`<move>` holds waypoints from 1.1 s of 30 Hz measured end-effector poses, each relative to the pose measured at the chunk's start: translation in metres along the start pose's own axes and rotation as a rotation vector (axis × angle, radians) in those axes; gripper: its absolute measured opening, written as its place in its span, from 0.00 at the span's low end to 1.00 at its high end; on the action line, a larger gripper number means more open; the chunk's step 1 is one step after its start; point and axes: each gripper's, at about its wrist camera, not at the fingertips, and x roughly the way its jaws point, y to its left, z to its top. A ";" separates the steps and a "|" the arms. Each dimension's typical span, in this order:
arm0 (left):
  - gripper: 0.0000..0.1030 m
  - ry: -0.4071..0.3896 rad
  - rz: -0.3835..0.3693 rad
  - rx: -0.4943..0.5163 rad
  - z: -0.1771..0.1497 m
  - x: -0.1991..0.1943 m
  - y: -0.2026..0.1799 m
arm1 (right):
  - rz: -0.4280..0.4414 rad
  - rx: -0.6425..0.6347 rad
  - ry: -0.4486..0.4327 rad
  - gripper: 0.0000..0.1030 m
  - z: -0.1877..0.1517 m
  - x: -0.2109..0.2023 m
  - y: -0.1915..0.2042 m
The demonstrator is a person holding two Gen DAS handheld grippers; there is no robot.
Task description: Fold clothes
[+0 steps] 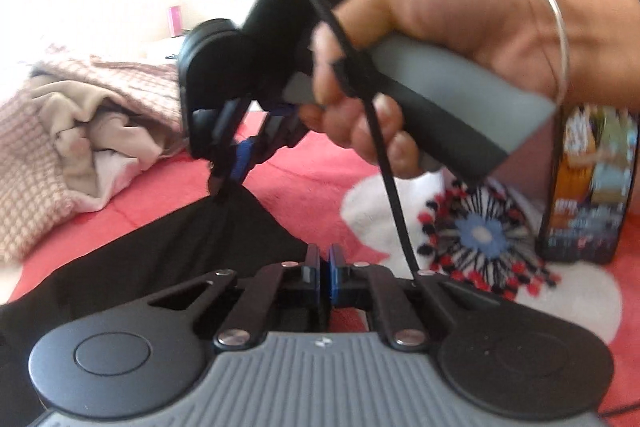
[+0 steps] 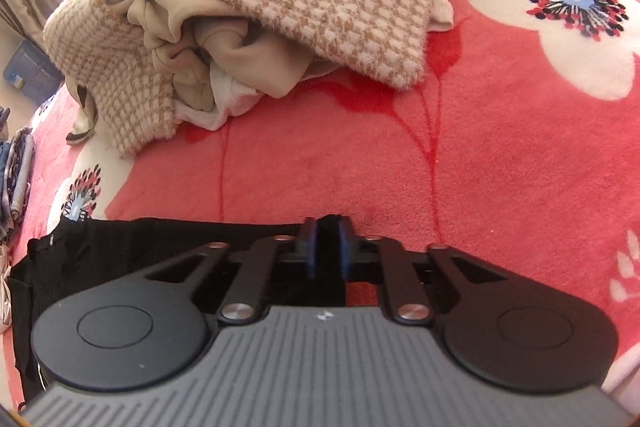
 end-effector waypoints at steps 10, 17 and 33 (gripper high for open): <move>0.05 -0.153 0.089 -0.221 0.004 -0.074 0.031 | 0.109 -0.122 -0.090 0.04 0.008 -0.053 0.070; 0.05 -0.176 0.155 -0.356 -0.007 -0.125 0.064 | 0.188 -0.220 -0.079 0.04 0.006 -0.062 0.146; 0.06 -0.094 0.160 -0.461 -0.060 -0.145 0.091 | 0.160 0.335 0.108 0.23 -0.048 -0.066 0.062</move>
